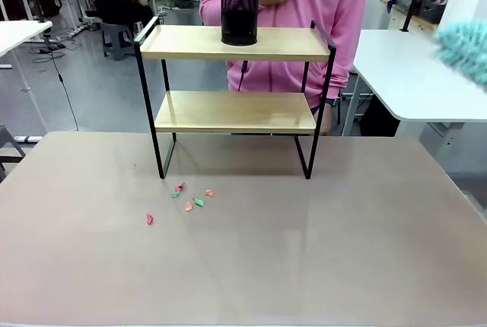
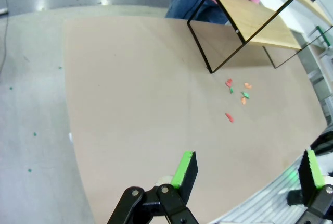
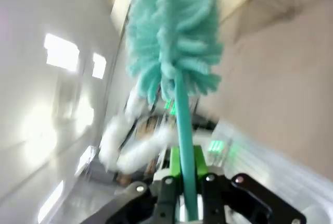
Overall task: Clean the shelf.
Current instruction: Clean the remaining tier of the Shelf with the Duster once objects are removed.
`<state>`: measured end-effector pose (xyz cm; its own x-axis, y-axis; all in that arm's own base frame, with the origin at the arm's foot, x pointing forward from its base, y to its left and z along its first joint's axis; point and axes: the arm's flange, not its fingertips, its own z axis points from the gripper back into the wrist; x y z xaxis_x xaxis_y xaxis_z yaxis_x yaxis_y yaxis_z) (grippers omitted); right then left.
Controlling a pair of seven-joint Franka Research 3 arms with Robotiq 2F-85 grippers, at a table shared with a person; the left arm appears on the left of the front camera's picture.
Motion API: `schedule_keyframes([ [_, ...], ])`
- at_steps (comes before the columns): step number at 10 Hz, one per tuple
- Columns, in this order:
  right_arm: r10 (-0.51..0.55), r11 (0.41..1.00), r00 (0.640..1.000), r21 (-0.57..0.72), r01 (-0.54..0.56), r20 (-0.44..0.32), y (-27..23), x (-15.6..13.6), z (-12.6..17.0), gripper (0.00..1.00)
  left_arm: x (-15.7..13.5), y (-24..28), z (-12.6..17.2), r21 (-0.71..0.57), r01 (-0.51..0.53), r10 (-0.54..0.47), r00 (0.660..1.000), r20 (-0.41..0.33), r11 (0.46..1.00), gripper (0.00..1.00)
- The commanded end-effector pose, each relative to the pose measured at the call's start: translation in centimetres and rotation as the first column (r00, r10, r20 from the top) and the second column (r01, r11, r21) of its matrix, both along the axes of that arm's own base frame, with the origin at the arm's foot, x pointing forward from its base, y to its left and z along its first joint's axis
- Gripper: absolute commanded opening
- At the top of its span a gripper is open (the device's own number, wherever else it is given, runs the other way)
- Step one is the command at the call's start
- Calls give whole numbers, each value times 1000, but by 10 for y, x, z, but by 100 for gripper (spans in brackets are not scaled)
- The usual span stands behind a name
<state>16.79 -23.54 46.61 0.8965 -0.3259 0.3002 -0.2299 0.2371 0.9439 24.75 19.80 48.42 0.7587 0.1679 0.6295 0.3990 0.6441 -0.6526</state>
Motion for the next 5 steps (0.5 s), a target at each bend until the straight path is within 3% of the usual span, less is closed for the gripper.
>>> schedule_keyframes([
  [1,-371,928,921,-78,363,-123,41,31,-6,12,0,-1,0,-5,9,-9,1000,28,1000,100],
  [2,-397,914,902,-161,372,-170,49,43,-10,12,0,-1,0,-5,9,-9,1000,28,1000,100],
  [3,-162,986,986,-49,160,-44,-1,11,-16,12,0,-1,0,-5,9,-9,1000,28,1000,100],
  [5,-162,986,986,-49,160,-44,-1,11,-16,12,0,-1,0,-5,9,-9,1000,28,1000,100],
])
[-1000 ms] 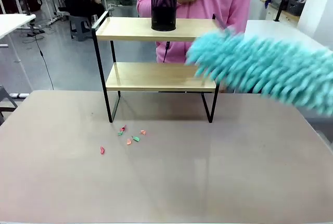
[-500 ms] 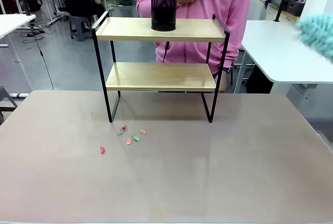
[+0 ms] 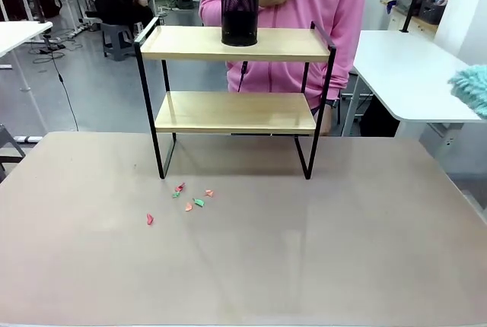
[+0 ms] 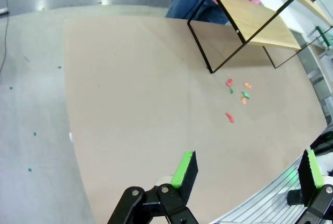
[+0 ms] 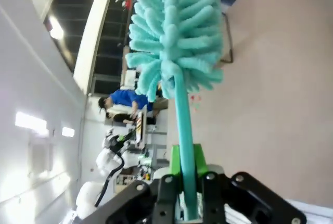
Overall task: Clean the shelf.
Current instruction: Clean the remaining tier of the Shelf with the Duster once objects are removed, then hand the Duster back to the human.
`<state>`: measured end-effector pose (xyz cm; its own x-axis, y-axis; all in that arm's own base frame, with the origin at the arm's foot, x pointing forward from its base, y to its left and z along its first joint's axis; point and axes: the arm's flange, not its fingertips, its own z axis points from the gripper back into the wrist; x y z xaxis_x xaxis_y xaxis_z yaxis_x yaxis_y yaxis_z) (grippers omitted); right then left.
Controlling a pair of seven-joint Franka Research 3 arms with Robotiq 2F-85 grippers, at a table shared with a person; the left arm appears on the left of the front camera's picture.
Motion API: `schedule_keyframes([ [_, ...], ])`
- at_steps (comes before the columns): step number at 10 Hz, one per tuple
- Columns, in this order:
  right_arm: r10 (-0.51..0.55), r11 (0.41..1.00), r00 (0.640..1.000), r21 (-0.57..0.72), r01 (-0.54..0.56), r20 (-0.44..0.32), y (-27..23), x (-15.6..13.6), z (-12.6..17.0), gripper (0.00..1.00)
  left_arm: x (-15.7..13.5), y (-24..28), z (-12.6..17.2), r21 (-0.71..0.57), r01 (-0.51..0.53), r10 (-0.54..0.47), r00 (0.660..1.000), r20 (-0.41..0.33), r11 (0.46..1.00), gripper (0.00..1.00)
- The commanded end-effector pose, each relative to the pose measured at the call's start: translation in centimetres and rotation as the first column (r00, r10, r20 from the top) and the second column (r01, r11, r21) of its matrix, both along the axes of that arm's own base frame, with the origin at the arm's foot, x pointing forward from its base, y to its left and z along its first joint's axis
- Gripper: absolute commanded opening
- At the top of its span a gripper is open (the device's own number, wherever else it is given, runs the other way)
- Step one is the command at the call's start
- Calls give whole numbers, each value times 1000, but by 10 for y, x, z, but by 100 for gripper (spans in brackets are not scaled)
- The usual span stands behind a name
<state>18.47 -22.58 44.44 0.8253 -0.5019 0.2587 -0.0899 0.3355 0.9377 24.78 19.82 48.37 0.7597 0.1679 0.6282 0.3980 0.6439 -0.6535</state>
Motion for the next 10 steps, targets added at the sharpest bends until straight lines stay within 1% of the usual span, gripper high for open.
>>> schedule_keyframes([
  [1,63,998,997,18,-64,32,-11,-5,6,12,0,-2,0,-5,9,-8,1000,29,1000,100],
  [10,63,998,997,18,-64,32,-11,-5,6,12,0,-2,0,-5,9,-8,1000,29,1000,100],
])
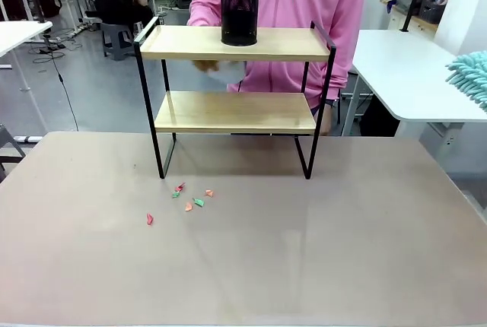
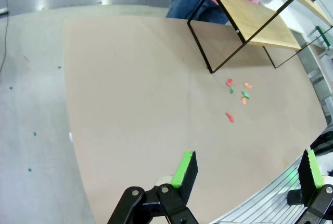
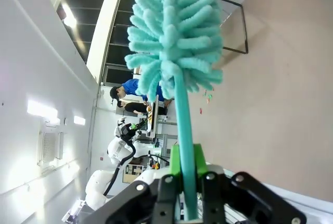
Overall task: Clean the shelf.
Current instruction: Hand the Duster back to the human.
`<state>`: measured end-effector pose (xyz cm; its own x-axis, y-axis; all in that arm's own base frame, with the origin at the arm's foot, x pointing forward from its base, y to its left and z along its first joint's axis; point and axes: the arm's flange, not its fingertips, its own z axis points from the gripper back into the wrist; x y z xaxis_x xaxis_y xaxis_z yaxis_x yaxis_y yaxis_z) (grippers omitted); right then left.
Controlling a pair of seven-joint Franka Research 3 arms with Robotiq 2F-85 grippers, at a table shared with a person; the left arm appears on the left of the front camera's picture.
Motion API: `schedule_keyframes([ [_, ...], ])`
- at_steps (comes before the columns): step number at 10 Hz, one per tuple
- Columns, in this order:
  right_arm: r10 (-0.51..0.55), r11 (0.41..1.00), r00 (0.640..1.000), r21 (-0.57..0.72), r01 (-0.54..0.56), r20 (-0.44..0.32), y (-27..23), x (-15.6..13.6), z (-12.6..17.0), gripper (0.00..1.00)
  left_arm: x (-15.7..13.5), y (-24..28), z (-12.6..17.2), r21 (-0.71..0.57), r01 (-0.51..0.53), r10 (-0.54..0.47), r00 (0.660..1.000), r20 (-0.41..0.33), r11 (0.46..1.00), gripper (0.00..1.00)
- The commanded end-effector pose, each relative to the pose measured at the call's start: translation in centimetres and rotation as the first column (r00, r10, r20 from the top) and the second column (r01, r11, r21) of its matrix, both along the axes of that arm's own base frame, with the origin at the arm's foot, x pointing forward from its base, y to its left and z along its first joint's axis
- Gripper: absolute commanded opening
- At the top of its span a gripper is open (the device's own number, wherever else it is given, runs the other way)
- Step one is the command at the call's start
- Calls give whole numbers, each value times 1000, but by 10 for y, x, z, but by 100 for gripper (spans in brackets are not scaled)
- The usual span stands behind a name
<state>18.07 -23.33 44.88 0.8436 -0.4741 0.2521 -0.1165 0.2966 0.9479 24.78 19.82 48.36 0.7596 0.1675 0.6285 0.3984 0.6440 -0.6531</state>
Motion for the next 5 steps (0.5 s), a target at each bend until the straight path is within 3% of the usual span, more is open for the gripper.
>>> schedule_keyframes([
  [1,19,1000,1000,-17,-18,19,-3,-1,1,12,0,-2,0,-5,8,-8,1000,29,1000,100],
  [5,0,1000,1000,-1,0,1,0,0,0,12,0,0,0,0,0,0,1000,0,1000,100],
])
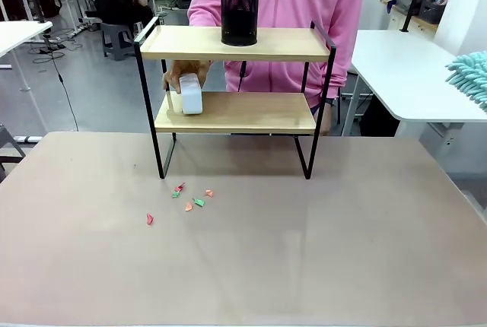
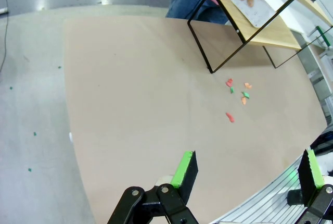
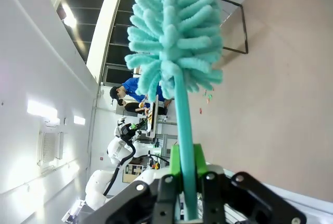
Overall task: Clean the shelf.
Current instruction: Hand the Duster back to the human.
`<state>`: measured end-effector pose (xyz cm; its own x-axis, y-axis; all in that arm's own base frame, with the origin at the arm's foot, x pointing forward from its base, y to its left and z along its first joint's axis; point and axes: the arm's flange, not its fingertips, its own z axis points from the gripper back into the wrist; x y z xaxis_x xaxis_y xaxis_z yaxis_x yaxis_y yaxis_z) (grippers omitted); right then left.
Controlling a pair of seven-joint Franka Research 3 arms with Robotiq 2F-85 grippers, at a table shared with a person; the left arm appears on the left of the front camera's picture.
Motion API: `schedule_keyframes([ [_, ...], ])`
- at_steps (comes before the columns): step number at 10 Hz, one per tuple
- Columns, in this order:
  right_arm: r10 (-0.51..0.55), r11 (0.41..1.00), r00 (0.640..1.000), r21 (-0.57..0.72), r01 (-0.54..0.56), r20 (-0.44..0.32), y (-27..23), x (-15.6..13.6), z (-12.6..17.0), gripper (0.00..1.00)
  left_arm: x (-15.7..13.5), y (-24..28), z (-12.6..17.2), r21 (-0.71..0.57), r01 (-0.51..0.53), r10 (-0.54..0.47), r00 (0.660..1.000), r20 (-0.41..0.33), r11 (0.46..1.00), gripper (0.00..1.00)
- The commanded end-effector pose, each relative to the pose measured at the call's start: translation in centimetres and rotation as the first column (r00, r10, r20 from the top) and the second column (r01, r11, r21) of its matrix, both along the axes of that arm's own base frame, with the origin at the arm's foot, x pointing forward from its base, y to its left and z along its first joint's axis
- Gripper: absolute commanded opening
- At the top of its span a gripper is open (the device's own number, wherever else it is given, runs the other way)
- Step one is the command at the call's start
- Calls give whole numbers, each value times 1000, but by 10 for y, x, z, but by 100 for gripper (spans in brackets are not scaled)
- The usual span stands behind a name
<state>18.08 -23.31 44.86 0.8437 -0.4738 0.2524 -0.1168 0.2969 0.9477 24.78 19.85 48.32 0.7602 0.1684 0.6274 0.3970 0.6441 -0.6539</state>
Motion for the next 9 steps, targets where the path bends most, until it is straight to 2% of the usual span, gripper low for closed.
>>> schedule_keyframes([
  [1,61,998,994,-22,-60,94,10,13,21,12,-5,1,33,-78,77,-74,996,45,994,100],
  [2,178,984,956,-57,-169,233,36,28,60,12,-9,-27,74,-59,224,-214,967,137,973,100],
  [3,332,943,891,-87,-321,311,68,37,87,12,-11,-63,98,-46,347,-333,924,188,937,100],
  [4,489,870,805,-126,-476,337,104,36,101,12,-13,-101,104,-50,451,-435,881,188,891,100],
  [5,662,745,685,-167,-646,304,138,25,102,12,-14,-135,97,-11,496,-487,857,168,869,100],
  [6,815,575,529,-221,-788,237,170,9,93,12,-17,-167,82,-21,571,-566,816,117,820,100],
  [7,891,454,423,-278,-847,166,186,-4,81,12,-19,-188,67,-41,605,-600,795,84,795,100],
  [8,899,435,426,-320,-842,104,180,-11,70,12,-24,-190,56,-24,603,-603,798,-16,798,100],
  [9,762,647,618,-185,-740,194,186,4,101,12,-20,-178,86,-13,587,-582,805,111,810,100],
])
